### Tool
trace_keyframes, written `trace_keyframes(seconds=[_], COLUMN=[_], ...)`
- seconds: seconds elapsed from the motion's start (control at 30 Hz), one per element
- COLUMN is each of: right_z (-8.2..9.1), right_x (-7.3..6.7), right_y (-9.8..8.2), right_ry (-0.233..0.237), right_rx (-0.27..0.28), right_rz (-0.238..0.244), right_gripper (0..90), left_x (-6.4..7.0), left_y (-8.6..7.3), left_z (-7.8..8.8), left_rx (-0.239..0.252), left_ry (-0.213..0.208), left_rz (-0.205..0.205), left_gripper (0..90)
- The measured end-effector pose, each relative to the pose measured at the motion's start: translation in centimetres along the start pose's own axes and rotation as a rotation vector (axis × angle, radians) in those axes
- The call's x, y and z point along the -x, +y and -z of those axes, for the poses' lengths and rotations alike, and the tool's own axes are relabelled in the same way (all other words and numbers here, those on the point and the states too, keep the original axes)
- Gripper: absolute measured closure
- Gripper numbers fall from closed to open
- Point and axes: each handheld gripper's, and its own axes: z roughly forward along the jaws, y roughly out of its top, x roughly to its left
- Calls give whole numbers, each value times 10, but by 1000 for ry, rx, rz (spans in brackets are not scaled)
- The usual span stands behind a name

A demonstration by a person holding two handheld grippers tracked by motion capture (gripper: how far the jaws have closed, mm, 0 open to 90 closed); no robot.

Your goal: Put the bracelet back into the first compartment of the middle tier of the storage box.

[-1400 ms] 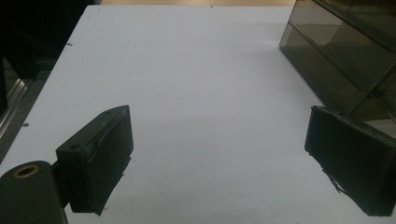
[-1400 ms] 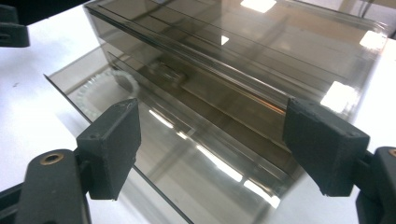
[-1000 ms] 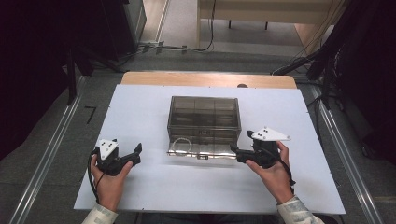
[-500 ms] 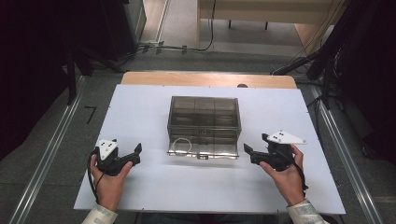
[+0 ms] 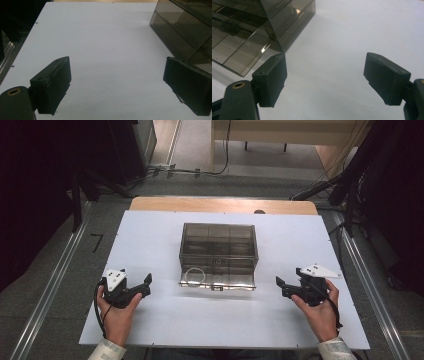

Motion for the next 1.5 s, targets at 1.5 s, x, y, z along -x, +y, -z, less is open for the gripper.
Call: trace_keyframes(seconds=[1.5], right_z=[22], right_x=[63], right_y=[-36], right_ry=[-168], right_rx=[-66], right_rz=[-86], right_gripper=[175], left_x=[0], left_y=[-1], left_z=[-1], left_rx=[-10], left_ry=[13], left_rz=[3], left_gripper=[84])
